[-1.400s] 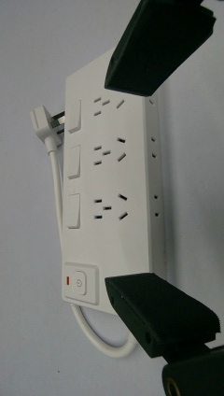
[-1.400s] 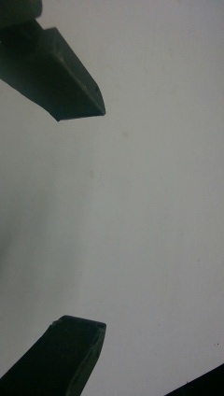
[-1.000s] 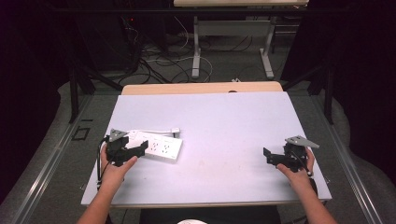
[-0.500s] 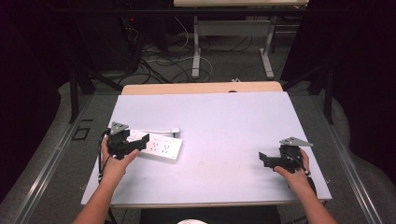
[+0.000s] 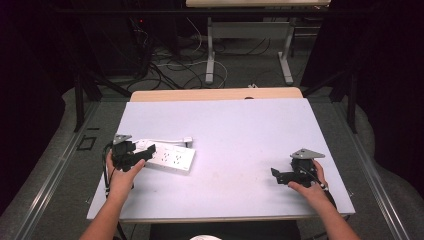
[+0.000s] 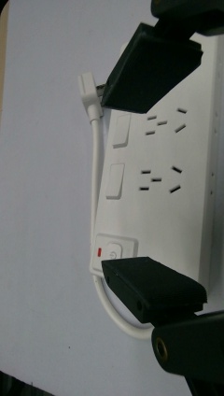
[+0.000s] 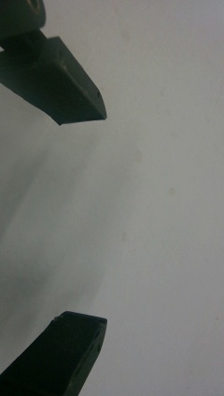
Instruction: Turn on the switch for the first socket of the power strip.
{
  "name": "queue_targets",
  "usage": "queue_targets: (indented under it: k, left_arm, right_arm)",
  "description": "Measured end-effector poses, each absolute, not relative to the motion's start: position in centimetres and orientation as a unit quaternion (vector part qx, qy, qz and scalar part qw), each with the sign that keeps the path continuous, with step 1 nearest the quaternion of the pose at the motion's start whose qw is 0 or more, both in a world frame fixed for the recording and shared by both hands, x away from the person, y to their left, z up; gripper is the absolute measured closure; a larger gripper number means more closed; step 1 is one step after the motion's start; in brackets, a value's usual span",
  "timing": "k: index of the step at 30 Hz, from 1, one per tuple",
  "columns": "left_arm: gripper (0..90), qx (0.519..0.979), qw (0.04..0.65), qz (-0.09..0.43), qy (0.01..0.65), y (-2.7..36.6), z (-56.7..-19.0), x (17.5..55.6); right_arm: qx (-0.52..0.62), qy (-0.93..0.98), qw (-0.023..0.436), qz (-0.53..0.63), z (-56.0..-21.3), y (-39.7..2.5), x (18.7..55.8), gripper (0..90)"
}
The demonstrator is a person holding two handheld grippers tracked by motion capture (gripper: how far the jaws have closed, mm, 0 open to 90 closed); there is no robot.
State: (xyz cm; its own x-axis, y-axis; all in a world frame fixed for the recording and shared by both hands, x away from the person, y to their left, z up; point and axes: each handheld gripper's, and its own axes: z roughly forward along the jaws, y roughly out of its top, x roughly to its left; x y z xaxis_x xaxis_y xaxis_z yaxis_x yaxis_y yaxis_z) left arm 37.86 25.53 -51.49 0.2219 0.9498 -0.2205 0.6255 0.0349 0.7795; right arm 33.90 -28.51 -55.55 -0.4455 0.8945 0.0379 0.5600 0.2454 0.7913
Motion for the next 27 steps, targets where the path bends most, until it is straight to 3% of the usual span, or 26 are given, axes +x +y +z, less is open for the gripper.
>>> queue_targets:
  k: [21,27]
  left_arm:
    - [25.6,0.676,0.406,0.189,0.585,25.2,-49.8,40.2]
    - [33.8,0.688,0.388,0.203,0.579,24.5,-49.5,40.6]
  right_arm:
    - [0.491,0.749,0.221,0.387,-55.5,-28.7,34.0,1.0]
    - [0.491,0.748,0.22,0.387,-55.5,-28.7,34.0,1.1]
